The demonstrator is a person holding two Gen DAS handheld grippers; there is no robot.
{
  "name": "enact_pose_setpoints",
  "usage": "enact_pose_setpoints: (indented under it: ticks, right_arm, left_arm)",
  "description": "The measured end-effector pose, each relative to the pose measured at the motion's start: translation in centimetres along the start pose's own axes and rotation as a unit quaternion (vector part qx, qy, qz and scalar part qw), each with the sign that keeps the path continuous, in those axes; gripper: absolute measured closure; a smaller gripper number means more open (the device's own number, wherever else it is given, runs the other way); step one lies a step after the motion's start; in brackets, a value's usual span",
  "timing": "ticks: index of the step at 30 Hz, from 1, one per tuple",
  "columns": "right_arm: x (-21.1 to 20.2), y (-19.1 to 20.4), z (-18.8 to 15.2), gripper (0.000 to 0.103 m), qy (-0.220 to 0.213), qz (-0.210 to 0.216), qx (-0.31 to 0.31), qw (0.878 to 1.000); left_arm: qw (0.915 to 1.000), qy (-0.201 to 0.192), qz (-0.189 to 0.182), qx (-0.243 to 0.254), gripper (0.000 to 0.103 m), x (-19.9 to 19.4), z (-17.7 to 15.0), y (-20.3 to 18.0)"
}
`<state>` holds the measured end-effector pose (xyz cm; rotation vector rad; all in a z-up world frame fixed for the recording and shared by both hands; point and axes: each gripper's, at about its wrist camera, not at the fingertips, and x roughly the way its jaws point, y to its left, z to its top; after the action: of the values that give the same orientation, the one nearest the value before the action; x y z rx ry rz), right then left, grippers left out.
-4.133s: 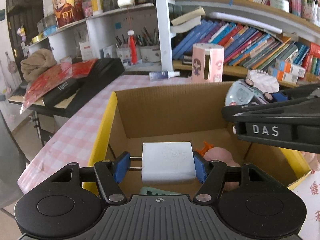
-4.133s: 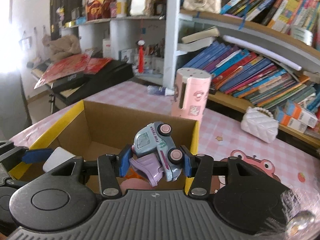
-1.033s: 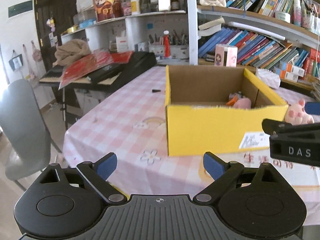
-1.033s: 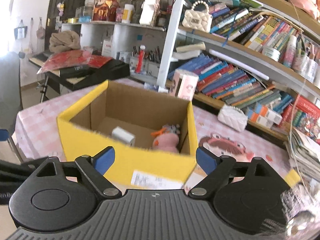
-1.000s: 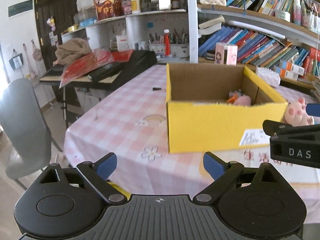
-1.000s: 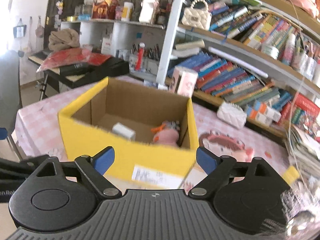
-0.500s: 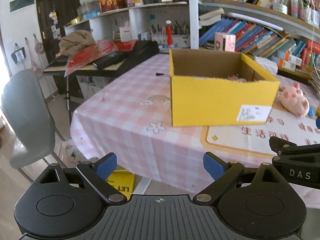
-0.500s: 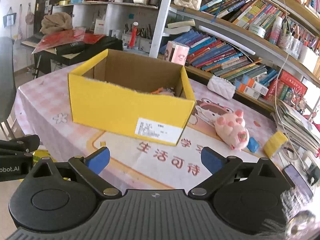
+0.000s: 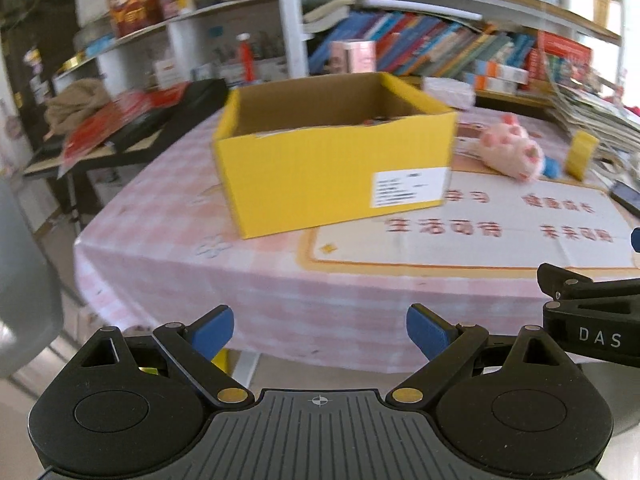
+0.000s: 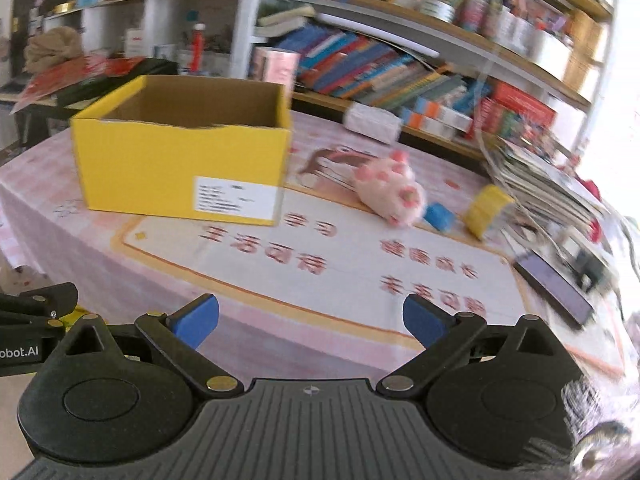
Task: Organize objects
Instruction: 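Move both open tools back toward the pink plush and yellow tape roll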
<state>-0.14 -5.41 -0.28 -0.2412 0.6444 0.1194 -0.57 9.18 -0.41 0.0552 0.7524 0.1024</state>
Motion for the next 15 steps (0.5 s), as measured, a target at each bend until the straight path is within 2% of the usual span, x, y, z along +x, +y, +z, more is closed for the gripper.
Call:
enact_pose_setpoints:
  ticks: [8, 15]
  right_arm:
    - [-0.3, -4.6, -1.4, 0.003, 0.016, -0.057, 0.052, 0.997]
    - [0.4, -7.9, -2.2, 0.003, 0.032, -0.089, 0.078, 0.992]
  left_arm:
    - [0.9971, -0.007, -0.053, 0.054, 0.008, 0.6, 1.1, -4.5]
    - [0.9934, -0.002, -0.081, 0.080, 0.008, 1.9, 2.2, -8.0]
